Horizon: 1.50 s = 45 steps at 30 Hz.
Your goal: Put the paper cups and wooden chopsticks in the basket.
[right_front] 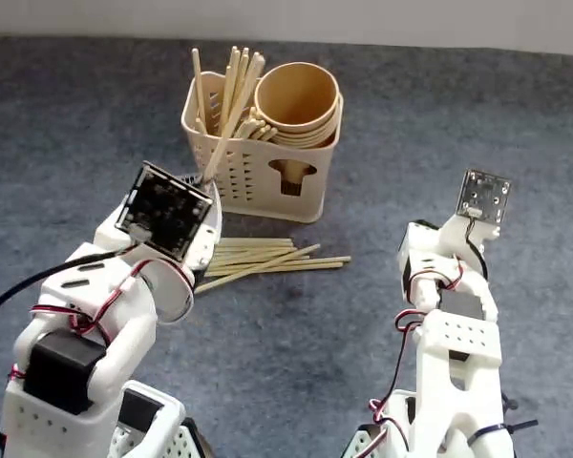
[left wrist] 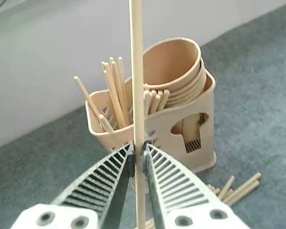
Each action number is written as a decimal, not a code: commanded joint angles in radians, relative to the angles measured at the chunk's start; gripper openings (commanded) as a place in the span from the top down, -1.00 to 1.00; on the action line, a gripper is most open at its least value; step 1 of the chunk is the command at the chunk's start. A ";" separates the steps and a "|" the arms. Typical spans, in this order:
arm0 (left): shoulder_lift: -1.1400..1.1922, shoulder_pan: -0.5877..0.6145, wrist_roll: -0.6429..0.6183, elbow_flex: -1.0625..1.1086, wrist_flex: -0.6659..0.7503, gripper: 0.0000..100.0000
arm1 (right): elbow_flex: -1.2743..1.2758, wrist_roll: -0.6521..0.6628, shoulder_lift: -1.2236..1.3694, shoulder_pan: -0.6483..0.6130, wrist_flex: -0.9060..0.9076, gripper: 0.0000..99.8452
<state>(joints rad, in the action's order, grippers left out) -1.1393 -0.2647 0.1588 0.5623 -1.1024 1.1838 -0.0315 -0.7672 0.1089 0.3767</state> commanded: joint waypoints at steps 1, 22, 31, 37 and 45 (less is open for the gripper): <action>-0.012 0.071 -0.048 -0.044 0.146 0.99 | -0.008 0.014 -0.015 -0.008 -0.022 0.98; 0.065 0.150 -0.101 -0.013 0.697 0.99 | -0.010 0.014 -0.015 -0.008 -0.022 0.98; 0.337 0.151 -0.184 -0.004 0.916 0.99 | -0.010 0.014 -0.015 -0.010 -0.022 0.98; 0.545 0.151 -0.186 -0.005 1.066 0.99 | -0.008 0.014 -0.013 -0.010 -0.022 0.98; 0.743 0.151 -0.187 -0.004 1.148 0.99 | -0.005 0.044 -0.013 -0.035 -0.022 0.98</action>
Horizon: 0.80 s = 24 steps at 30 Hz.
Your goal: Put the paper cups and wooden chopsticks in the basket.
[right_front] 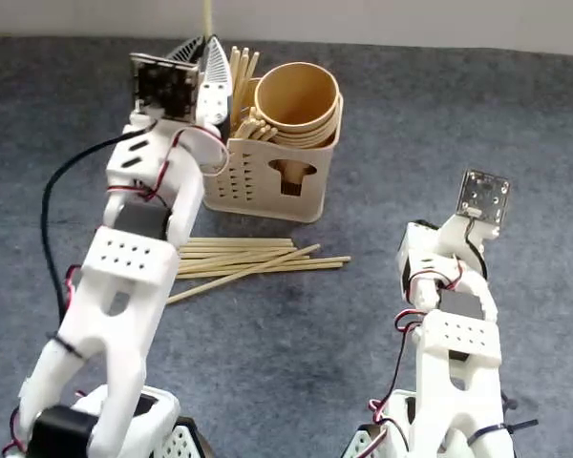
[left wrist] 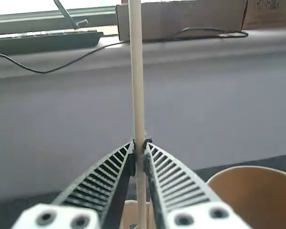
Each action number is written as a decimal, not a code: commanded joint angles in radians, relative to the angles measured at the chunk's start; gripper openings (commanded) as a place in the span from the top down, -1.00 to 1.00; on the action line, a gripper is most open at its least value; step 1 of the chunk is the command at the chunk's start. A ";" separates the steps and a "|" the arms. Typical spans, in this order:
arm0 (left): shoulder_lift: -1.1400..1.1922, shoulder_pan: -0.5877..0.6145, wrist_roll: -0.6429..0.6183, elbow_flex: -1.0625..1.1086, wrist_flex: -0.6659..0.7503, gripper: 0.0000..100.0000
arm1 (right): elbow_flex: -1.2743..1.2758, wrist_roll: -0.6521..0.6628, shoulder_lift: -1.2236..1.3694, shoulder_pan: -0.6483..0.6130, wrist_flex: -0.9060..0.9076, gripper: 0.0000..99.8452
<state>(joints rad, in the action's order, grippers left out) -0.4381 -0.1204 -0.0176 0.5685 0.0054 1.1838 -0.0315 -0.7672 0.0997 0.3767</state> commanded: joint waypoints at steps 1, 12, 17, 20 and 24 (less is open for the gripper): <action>0.056 0.007 -0.011 -0.010 0.040 0.99 | -0.005 0.066 -0.013 -0.027 -0.022 0.98; 0.091 0.001 -0.011 -0.005 0.034 0.99 | -0.005 0.087 -0.013 -0.027 -0.022 0.98; 0.091 0.001 -0.011 -0.004 0.032 0.99 | -0.005 0.087 -0.013 -0.027 -0.022 0.98; 0.091 0.005 -0.011 0.004 0.031 0.99 | -0.005 0.089 -0.013 -0.027 -0.022 0.98; 0.091 0.002 -0.011 0.016 0.032 0.99 | -0.005 0.091 -0.013 -0.027 -0.022 0.98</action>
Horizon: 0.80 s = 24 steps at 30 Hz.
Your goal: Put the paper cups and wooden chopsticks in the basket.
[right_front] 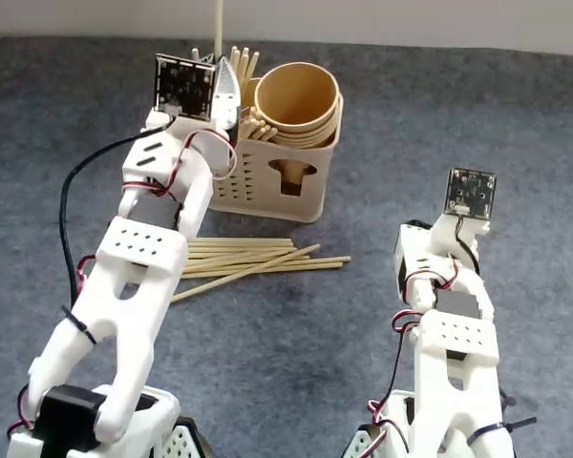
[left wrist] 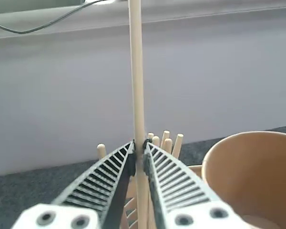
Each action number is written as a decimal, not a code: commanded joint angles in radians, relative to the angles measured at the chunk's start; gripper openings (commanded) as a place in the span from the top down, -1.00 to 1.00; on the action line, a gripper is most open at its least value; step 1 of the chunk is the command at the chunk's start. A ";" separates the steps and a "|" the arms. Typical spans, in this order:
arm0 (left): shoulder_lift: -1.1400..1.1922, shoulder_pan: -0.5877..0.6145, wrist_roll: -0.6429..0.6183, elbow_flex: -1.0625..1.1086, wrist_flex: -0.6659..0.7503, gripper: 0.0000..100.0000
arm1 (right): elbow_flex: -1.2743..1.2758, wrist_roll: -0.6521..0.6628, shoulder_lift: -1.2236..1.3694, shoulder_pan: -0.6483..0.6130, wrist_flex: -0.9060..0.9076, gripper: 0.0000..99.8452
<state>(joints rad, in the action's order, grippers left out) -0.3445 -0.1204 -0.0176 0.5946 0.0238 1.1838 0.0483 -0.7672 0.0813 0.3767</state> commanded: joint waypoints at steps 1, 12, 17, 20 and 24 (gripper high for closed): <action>-0.002 0.004 -0.011 -0.010 0.014 0.99 | -0.005 0.011 -0.013 -0.008 -0.022 0.98; -0.010 0.010 -0.011 -0.042 -0.138 0.81 | -0.005 0.014 -0.013 -0.008 -0.022 0.98; -0.010 0.047 -0.011 -0.197 -0.379 0.80 | -0.005 0.014 -0.013 -0.008 -0.022 0.98; -0.012 0.056 -0.011 -0.306 -0.552 0.80 | -0.005 0.015 -0.013 -0.008 -0.022 0.98; -0.013 0.050 -0.011 -0.449 -0.772 0.81 | -0.005 0.015 -0.013 -0.008 -0.022 0.98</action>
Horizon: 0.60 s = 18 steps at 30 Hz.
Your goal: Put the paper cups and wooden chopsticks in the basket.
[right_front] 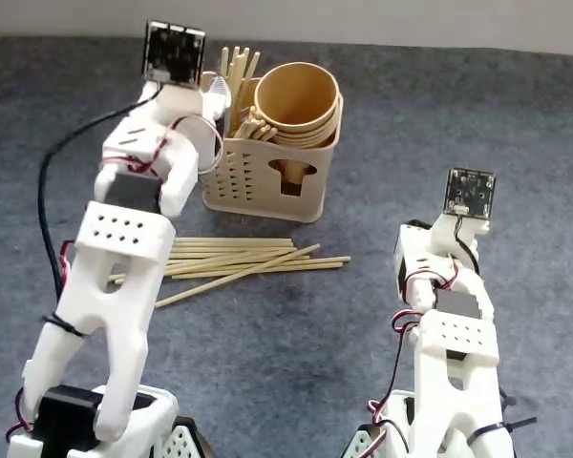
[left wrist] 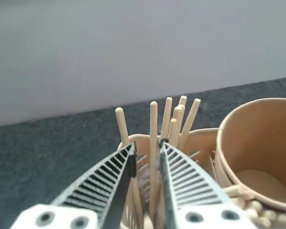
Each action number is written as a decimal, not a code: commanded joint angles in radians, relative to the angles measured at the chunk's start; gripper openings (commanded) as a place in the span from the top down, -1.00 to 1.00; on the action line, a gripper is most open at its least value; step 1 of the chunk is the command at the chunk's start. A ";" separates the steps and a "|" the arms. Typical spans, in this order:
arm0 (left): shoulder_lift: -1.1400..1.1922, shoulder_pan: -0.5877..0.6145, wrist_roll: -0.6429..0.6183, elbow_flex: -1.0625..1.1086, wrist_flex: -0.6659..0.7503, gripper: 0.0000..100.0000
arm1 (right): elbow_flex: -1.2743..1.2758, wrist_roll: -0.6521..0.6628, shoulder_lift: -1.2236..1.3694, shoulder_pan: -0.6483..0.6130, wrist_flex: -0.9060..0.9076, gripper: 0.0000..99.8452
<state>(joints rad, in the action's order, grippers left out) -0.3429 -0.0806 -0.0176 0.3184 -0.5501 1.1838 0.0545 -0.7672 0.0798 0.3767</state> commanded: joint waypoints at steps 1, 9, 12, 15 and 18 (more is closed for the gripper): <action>-0.021 -0.001 -0.008 -0.208 -0.256 0.81 | -0.005 0.009 -0.013 -0.007 -0.022 0.98; -0.153 -0.125 0.006 -0.325 -0.560 0.81 | -0.005 0.009 -0.013 -0.007 -0.022 0.98; -0.197 -0.170 0.091 -0.321 -0.624 0.81 | -0.005 0.006 -0.013 -0.007 -0.022 0.98; -0.219 -0.205 0.143 -0.321 -0.721 0.81 | -0.005 0.003 -0.013 -0.002 -0.022 0.98; -0.216 -0.223 0.186 -0.321 -0.821 0.81 | -0.005 0.003 -0.013 -0.001 -0.022 0.98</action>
<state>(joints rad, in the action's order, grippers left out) -0.5255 -0.2662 0.1112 0.0453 -1.2620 1.1838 0.0545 -0.7672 0.0813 0.3767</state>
